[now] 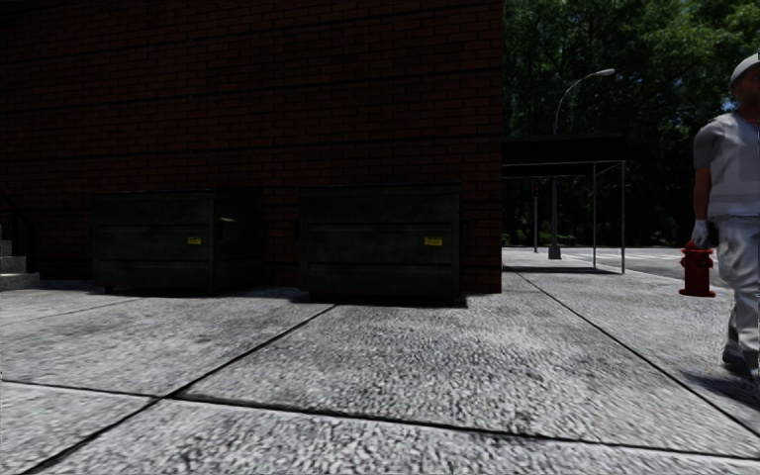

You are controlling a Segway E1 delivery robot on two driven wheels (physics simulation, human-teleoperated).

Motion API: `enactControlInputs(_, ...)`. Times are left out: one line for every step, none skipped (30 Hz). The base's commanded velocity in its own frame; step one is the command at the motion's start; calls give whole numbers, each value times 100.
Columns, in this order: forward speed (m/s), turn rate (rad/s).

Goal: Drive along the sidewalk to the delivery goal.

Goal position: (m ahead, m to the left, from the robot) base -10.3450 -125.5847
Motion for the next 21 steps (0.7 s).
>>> enactControlInputs(200, -42)
enactControlInputs(200, -42)
enactControlInputs(200, -42)
enactControlInputs(200, -49)
enactControlInputs(200, -49)
enactControlInputs(200, -54)
enactControlInputs(200, -58)
enactControlInputs(200, -62)
enactControlInputs(200, -62)
enactControlInputs(200, -64)
enactControlInputs(200, -65)
enactControlInputs(200, -65)
enactControlInputs(200, -65)
enactControlInputs(200, -65)
enactControlInputs(200, -65)
enactControlInputs(200, -65)
enactControlInputs(200, -65)
enactControlInputs(200, -65)
enactControlInputs(200, -65)
enactControlInputs(200, -65)
enactControlInputs(200, -65)
